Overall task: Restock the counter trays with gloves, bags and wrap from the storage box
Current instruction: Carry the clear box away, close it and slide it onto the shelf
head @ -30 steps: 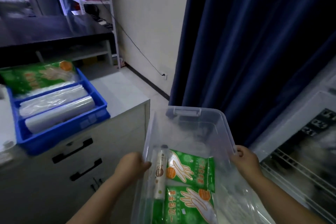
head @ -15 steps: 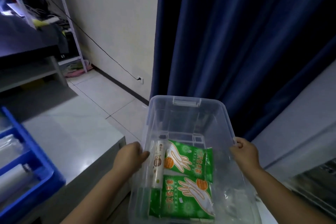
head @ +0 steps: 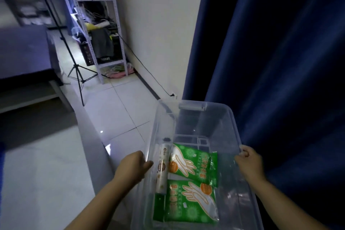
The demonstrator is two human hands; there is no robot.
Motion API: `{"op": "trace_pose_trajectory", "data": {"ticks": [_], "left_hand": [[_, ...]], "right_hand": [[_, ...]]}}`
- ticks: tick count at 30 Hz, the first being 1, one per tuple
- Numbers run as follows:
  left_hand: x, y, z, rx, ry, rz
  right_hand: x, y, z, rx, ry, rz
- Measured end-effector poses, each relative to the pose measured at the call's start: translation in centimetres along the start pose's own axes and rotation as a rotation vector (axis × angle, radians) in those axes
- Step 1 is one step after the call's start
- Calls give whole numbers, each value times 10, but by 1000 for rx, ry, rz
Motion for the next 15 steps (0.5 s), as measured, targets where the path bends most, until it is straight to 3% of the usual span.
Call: {"op": "trace_pose_trajectory", "data": {"ticks": [7, 15], "left_hand": [[-14, 23, -70, 97, 185, 78], [-30, 67, -181, 172, 271, 152]], "right_hand": [[-23, -90, -120, -172, 57, 40], [-59, -208, -228, -287, 57, 38]]}}
Point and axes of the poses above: each hand's wrist, its own z-axis away from the middle knuckle, its own y-axis out of the back of the hand, x = y × z, the point moved 10 cm from there along -z, towards the middle knuckle, and after that the axes turned 8 degrees about y, right-handed, at the moved point
